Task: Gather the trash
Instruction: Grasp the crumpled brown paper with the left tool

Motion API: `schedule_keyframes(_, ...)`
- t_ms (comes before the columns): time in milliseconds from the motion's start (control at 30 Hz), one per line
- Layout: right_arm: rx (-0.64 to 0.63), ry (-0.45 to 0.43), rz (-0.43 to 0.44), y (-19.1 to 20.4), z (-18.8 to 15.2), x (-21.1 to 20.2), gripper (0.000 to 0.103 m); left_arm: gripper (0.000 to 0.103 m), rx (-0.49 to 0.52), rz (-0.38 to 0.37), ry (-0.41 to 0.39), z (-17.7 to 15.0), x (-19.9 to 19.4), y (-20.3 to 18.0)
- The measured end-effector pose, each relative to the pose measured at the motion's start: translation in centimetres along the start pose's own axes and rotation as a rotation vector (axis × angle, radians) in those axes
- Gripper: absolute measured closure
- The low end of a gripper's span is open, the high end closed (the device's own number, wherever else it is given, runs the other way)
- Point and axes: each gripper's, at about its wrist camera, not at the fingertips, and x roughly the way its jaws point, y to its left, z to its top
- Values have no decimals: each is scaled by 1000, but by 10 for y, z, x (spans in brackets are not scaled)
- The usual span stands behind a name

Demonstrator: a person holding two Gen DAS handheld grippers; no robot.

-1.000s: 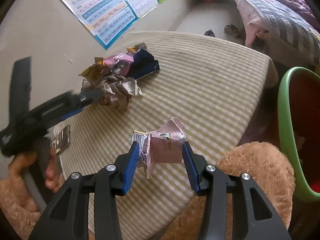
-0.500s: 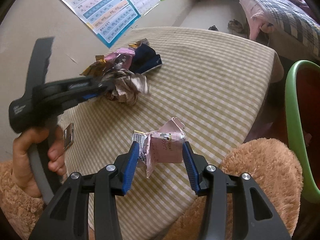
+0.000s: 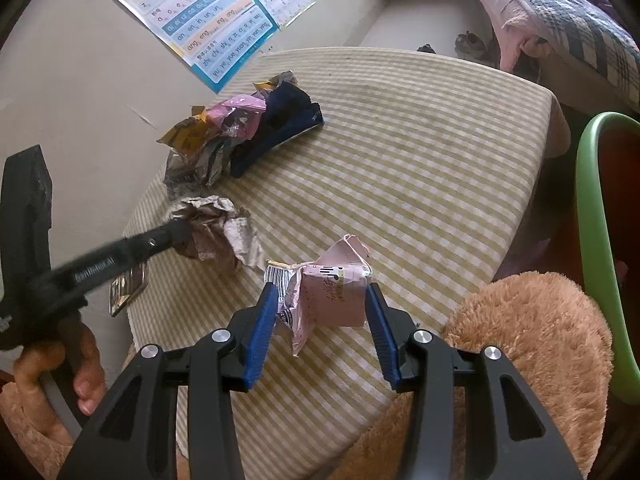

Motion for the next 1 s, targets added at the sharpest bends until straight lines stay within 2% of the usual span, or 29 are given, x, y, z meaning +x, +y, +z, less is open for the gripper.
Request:
schedule_keyframes(33,1,-1,0,0,0,0,59,67,7,3,-3,0,0,-1)
schedule_keyframes(100,4,-1,1,0,0,0,59,47,29,9,-18,1,-1,-6)
schedule_keyframes(167,9,3,2,-1,0,1,59,37,59,23,-40,1,-2,-11)
schedule_keyframes(267,10,3,4,-1,0,1,59,29,88,53,-48,3,3,-15)
schedule_keyframes(367,11,4,5,-1,0,0,59,23,76,59,-37,6,11,-15)
schedule_keyframes(533,14,4,5,-2,0,0,58,23,53,63,-39,5,14,-11)
schedule_keyframes(667,18,7,7,-2,0,1,58,17,45,89,-55,1,15,-4)
schedule_keyframes(1000,26,14,9,-4,-1,2,58,17,52,67,-31,7,32,-4)
